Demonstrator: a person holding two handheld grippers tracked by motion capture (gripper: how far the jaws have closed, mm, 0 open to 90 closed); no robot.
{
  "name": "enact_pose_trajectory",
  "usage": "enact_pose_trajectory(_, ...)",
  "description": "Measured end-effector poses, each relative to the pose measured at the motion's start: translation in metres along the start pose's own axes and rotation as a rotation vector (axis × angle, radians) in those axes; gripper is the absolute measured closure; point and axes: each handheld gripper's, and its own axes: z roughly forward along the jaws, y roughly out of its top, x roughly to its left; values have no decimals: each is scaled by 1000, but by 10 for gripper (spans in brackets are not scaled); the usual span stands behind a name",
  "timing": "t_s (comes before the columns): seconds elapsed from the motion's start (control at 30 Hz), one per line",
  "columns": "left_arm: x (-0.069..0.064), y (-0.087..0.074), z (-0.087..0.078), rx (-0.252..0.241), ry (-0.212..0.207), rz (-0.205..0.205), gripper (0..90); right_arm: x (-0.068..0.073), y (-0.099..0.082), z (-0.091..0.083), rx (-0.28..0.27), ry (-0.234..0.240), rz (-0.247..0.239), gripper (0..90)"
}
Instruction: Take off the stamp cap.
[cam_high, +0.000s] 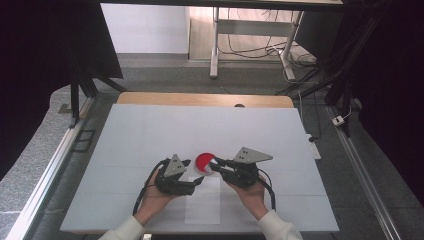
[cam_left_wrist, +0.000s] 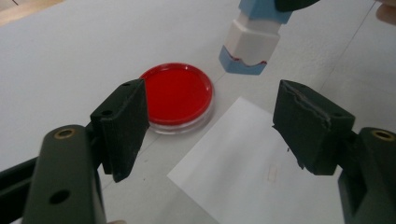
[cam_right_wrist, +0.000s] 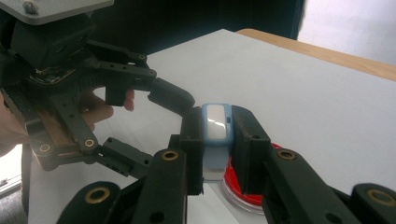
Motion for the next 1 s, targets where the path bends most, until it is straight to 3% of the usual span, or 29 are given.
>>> enact_pose_trajectory(0.27,-8,10,12,14,-7,11,274,-1,0,-1,-4,0,-1,748)
enact_pose_trajectory(0.73,-15,10,29,17,-23,25,290,1,-2,0,5,-4,-8,747)
enact_pose_trajectory(1.0,-16,9,31,14,-4,42,326,0,-5,1,6,-10,-4,747)
